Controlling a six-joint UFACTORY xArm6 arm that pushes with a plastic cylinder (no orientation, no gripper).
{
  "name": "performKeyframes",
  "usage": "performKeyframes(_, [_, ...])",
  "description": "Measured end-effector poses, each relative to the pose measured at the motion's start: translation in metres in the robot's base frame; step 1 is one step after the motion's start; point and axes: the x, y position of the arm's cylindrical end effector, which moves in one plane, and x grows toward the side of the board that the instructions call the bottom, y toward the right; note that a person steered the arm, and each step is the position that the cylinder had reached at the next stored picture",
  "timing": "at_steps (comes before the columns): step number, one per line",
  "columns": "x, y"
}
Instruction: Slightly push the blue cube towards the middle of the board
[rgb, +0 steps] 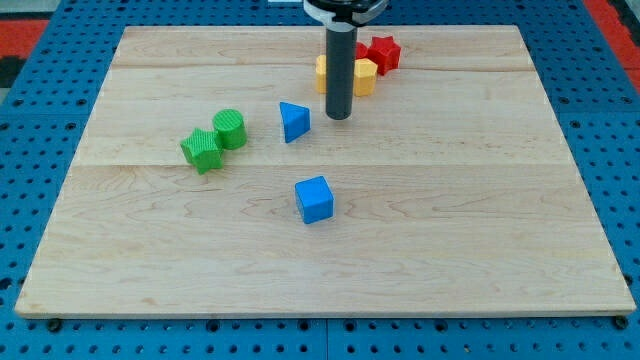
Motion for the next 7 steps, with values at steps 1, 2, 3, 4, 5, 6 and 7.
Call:
performKeyframes(1, [0.009, -0.025])
performKeyframes(2, [0.011, -0.057])
performKeyframes(3, [0.013, -0.08])
performKeyframes(4, [0.013, -0.08])
performKeyframes(5, [0.038, -0.032])
performKeyframes(6, [0.066, 0.037])
performKeyframes(7, [0.098, 0.081])
